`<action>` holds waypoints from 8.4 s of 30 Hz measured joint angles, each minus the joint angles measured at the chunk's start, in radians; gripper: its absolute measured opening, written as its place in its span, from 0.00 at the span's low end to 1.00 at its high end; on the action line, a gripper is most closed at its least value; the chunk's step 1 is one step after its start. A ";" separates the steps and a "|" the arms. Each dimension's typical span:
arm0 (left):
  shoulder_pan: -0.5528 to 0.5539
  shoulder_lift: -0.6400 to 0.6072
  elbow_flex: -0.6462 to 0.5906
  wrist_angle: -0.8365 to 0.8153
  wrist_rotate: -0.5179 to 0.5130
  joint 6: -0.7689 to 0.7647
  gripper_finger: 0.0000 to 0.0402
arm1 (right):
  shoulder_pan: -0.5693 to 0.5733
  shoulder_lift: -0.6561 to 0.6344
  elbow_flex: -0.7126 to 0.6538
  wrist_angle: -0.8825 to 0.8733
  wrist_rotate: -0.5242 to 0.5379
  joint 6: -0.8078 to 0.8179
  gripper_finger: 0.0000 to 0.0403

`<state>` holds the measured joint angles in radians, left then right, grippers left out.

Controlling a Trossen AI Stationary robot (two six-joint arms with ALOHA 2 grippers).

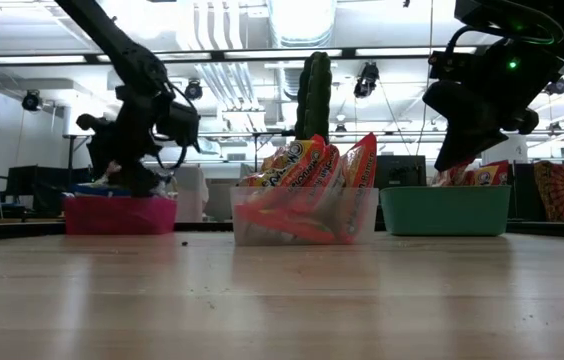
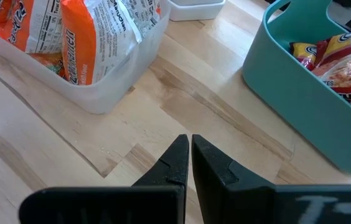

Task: Sort Maruchan noodles
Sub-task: Put the blue noodle pack into the red bin, then return to Home Position

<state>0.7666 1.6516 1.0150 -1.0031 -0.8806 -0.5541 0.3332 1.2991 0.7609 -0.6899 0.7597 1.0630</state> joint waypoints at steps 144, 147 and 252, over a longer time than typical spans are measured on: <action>-0.928 -1.635 -0.893 1.150 0.314 0.594 0.00 | -0.129 -1.211 -0.750 1.034 -0.550 -1.089 0.02; -0.928 -1.630 -0.893 1.149 0.314 0.594 0.00 | -0.129 -1.211 -0.750 1.034 -0.550 -1.089 0.02; -0.929 -1.626 -0.894 1.150 0.315 0.593 0.00 | -0.129 -1.211 -0.750 1.034 -0.549 -1.089 0.02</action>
<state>-0.1619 0.0257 0.1211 0.1465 -0.5655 0.0391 0.2047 0.0883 0.0105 0.3439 0.2104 -0.0257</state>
